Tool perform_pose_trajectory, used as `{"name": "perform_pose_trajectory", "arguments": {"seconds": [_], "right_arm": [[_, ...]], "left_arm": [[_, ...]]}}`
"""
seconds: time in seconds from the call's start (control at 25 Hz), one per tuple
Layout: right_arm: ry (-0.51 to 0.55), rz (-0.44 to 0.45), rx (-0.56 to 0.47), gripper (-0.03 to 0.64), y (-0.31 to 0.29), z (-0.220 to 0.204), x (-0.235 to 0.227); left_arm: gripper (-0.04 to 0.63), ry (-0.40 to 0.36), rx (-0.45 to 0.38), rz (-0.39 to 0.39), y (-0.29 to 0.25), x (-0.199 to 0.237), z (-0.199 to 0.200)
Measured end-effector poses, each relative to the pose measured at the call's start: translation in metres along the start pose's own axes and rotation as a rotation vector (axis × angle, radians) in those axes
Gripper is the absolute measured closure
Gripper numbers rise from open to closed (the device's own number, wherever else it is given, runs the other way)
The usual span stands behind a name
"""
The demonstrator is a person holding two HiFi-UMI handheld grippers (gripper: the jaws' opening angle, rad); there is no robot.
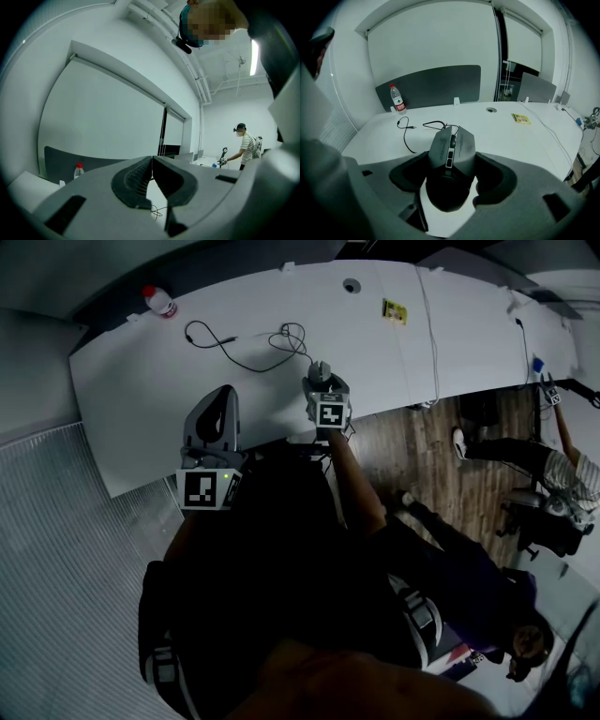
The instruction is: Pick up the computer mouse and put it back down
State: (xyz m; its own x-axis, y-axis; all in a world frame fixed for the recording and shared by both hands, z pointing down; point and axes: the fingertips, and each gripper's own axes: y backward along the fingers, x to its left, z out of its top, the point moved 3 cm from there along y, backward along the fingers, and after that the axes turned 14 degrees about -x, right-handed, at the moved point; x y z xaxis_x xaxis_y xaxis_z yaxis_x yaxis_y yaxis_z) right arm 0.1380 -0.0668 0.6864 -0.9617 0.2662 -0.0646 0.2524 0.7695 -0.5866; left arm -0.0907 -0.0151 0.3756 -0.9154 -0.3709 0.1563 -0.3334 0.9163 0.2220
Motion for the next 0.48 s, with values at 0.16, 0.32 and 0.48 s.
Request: {"name": "perform_pose_trajectory", "arguments": {"seconds": [0.16,0.32,0.48], "right_arm": [[-0.004,-0.001,0.026,0.319,-0.004,-0.009,0.001],[-0.009,0.004,0.058,0.319,-0.007,-0.02,0.0],[-0.01,0.008,0.08,0.319,-0.013,-0.027,-0.001]], "left_arm": [[0.589,0.005,-0.001,-0.003,0.0,0.0,-0.002],[0.589,0.012,0.019,0.01,0.001,0.0,-0.005],[0.589,0.011,0.02,0.011,-0.001,0.001,-0.007]]}}
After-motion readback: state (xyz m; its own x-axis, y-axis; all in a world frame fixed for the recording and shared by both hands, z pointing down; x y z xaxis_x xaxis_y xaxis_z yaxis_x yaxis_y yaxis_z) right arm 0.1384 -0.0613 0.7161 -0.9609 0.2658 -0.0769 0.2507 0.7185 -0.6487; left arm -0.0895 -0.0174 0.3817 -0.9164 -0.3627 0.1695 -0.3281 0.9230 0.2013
